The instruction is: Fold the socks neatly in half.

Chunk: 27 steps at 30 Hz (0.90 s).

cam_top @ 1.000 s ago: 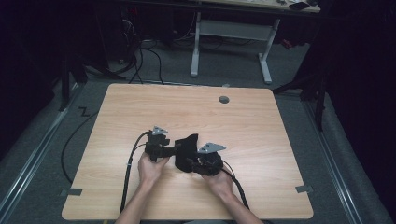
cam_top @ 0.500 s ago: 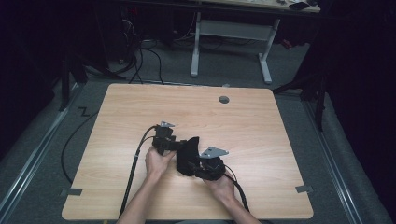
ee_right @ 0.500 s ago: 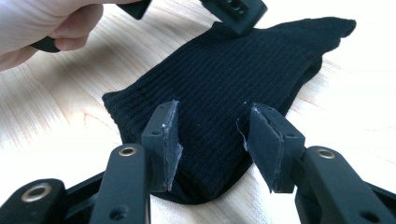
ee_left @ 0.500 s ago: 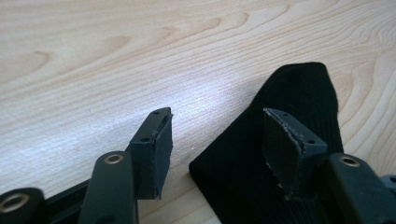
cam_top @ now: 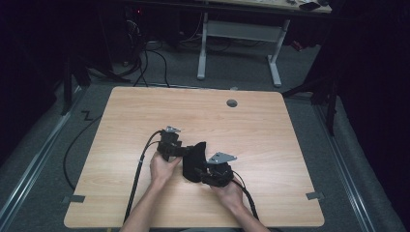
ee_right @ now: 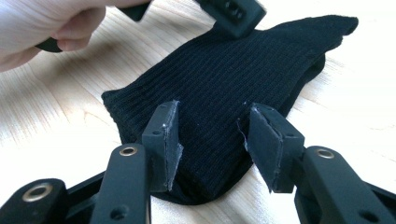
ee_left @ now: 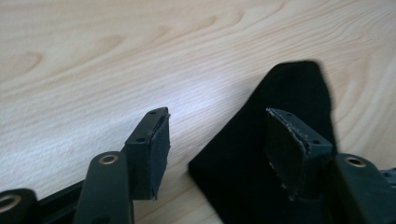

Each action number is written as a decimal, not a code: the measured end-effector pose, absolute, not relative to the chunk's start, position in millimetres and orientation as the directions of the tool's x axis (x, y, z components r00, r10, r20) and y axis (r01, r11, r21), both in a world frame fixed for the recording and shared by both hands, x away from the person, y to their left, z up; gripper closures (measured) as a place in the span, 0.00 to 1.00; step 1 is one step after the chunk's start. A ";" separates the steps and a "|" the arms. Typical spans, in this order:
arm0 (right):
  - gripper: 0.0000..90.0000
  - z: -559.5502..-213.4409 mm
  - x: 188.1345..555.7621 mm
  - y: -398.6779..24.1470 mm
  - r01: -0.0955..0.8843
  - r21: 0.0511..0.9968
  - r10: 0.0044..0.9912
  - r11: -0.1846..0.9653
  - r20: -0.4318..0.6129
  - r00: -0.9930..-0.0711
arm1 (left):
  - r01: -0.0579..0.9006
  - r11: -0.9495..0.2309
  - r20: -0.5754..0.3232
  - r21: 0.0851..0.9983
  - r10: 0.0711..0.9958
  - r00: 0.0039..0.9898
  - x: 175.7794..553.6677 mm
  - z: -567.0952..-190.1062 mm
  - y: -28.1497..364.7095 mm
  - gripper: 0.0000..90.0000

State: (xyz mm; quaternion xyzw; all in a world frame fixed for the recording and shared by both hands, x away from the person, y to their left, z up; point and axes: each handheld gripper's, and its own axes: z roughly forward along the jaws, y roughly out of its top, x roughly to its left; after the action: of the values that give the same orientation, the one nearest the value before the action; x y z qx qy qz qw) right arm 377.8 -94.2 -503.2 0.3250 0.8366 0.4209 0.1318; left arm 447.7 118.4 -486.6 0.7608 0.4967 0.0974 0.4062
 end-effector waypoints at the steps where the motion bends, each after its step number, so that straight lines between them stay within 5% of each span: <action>1: 0.59 -503.0 377.1 -93.7 0.428 0.790 0.655 0.439 0.044 -0.754 | 0.665 -0.174 -0.259 0.726 0.827 0.498 446.6 -484.3 116.9 0.46; 6: 0.59 -502.9 377.2 -93.8 0.428 0.789 0.655 0.441 0.043 -0.755 | 0.663 -0.206 -0.238 0.720 0.824 0.514 447.2 -490.1 108.1 0.45; 11: 0.59 -503.3 376.7 -94.2 0.423 0.789 0.655 0.447 0.034 -0.755 | 0.645 -0.291 -0.123 0.706 0.847 0.517 446.6 -495.9 103.7 0.45; 27: 0.63 -501.1 372.7 -92.1 0.412 0.777 0.650 0.476 0.004 -0.760 | 0.668 -0.273 -0.134 0.693 0.861 0.491 435.5 -489.6 120.1 0.44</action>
State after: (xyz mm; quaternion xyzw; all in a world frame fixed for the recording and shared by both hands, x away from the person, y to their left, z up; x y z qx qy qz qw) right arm 372.7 -92.1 -501.1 0.3137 0.8463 0.4045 0.1473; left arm 435.5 120.1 -489.6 0.7862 0.4860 0.1353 0.3570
